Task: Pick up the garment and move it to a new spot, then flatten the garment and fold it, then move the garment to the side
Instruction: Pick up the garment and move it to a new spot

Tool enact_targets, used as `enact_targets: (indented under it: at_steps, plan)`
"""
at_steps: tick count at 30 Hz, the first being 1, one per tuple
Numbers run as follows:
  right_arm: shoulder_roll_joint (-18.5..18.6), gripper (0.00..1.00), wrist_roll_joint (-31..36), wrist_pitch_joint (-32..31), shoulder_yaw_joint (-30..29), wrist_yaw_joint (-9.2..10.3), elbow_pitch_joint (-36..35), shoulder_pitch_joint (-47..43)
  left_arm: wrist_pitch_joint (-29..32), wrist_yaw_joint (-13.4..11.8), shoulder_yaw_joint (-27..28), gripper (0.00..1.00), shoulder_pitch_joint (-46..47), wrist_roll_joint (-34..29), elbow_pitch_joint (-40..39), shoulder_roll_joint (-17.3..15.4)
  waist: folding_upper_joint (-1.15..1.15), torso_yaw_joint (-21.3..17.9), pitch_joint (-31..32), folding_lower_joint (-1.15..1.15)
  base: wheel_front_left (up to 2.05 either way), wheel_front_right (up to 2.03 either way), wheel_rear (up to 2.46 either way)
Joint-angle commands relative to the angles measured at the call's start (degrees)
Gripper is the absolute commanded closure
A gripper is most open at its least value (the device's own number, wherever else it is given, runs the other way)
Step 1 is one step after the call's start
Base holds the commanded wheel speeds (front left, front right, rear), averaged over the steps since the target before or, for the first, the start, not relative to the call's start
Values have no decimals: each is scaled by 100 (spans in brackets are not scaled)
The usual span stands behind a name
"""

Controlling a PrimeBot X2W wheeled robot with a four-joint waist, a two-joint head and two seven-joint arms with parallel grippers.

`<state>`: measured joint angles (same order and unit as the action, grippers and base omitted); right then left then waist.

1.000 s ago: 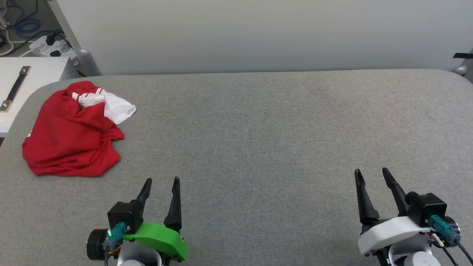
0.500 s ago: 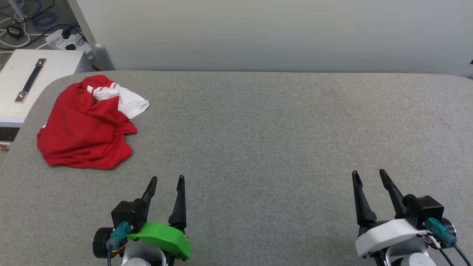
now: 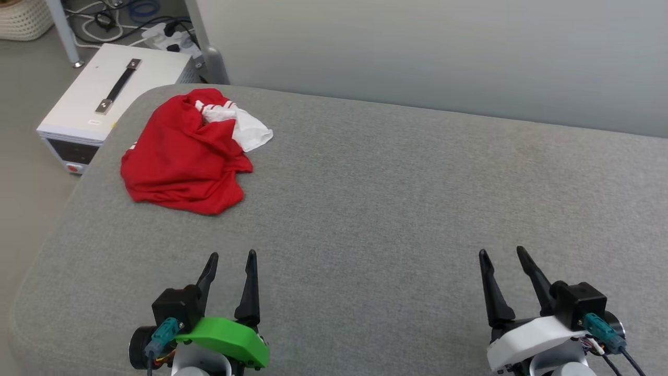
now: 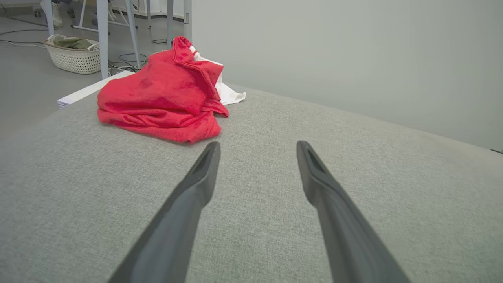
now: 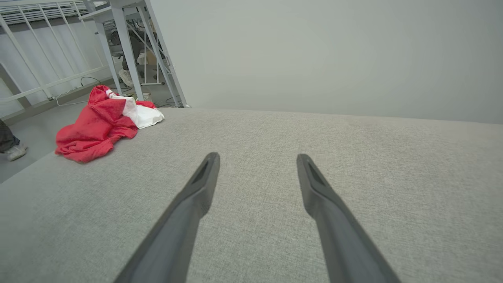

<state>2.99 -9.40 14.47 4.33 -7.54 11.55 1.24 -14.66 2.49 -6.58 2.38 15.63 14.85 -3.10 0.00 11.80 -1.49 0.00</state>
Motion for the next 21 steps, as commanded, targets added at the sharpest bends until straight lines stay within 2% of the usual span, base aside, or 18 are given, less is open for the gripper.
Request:
enact_targets:
  at_steps: [1, 13, 21]
  plan:
    - [-12, 0, -53, 52, 41, 5, 33, -22, -34, 42, 15, 0, 2, 13, 15, 23, 0, 274, 52, 0, 0, 0, 0]
    - [-12, 0, -102, 52, 162, 5, 66, -14, -34, 87, -12, 0, -21, -14, -27, 23, 0, 851, 83, 0, 0, 0, 0]
    - [-12, 0, -110, 52, 215, 5, 77, -27, -34, 90, -5, 0, -55, 14, -5, 23, 0, 1064, 91, 0, 0, 0, 0]
